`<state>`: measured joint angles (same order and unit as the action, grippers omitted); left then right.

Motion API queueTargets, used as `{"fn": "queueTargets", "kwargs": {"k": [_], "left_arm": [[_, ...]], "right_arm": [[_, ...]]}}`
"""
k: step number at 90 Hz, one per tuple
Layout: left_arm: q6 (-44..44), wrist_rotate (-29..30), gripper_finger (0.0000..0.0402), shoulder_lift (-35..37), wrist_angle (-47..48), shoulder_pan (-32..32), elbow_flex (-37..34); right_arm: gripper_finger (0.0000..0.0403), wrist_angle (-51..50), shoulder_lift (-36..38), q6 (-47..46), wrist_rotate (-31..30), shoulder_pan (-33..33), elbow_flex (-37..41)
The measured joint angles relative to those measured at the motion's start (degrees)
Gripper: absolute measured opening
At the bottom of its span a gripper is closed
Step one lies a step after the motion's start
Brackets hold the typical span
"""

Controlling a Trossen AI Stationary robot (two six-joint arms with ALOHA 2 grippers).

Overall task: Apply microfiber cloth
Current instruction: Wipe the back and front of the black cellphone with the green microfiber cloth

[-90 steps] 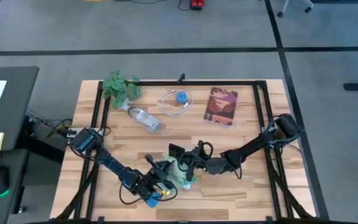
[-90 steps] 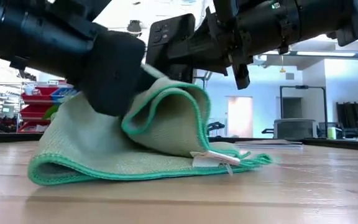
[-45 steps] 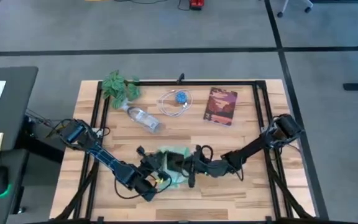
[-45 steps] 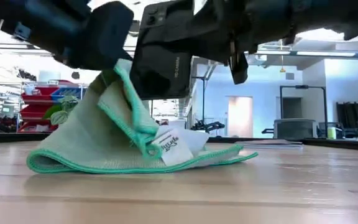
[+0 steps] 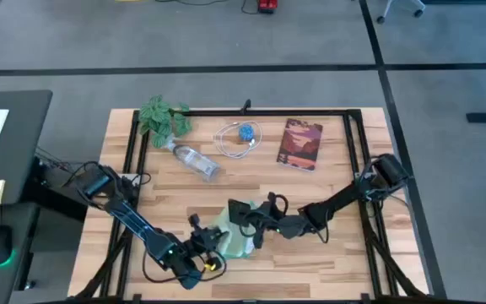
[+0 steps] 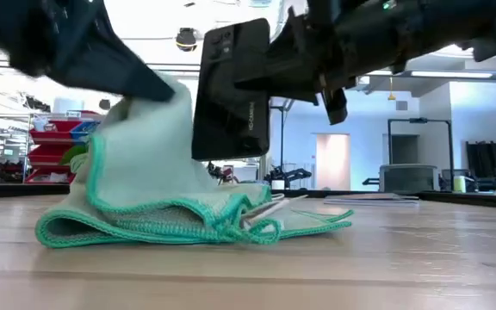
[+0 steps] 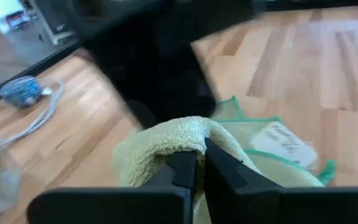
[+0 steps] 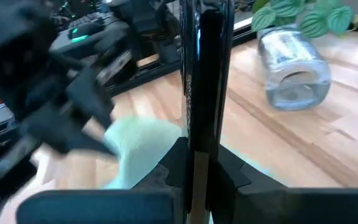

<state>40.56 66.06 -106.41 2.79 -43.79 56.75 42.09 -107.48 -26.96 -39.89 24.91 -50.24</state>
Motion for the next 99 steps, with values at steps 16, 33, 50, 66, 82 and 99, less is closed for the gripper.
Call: {"fn": "queueTargets", "kwargs": {"k": [16, 33, 50, 66, 82, 99], "left_arm": [[-8.87, 4.31, 0.0, -2.79, -9.67, 3.53, 0.04], [-19.72, 4.41, 0.0, 1.14, -9.56, 5.69, 0.63], [-28.78, -3.55, 0.0, 5.58, -9.97, 7.74, 0.65], [-40.3, -8.57, 0.0, 4.3, -12.78, 10.14, 0.66], [-54.55, -5.72, 0.0, 3.17, -17.31, 10.85, 0.68], [-64.26, 5.16, 0.0, 3.17, -17.56, 11.05, 0.74]], "right_arm": [[0.0018, -0.38, -0.02, -1.48, 2.63, -0.06, 0.0], [0.0018, -5.52, -0.07, -3.63, 2.67, 0.37, 0.09], [0.0018, -9.36, -0.11, -6.23, 4.04, 0.06, 0.11], [0.0018, -8.27, -0.11, -6.2, 6.91, -0.37, 0.11], [0.0018, -6.98, -0.11, -5.78, 7.68, -0.49, 0.11], [0.0018, -4.98, -0.09, -4.85, 7.59, -0.87, 0.11]]}}
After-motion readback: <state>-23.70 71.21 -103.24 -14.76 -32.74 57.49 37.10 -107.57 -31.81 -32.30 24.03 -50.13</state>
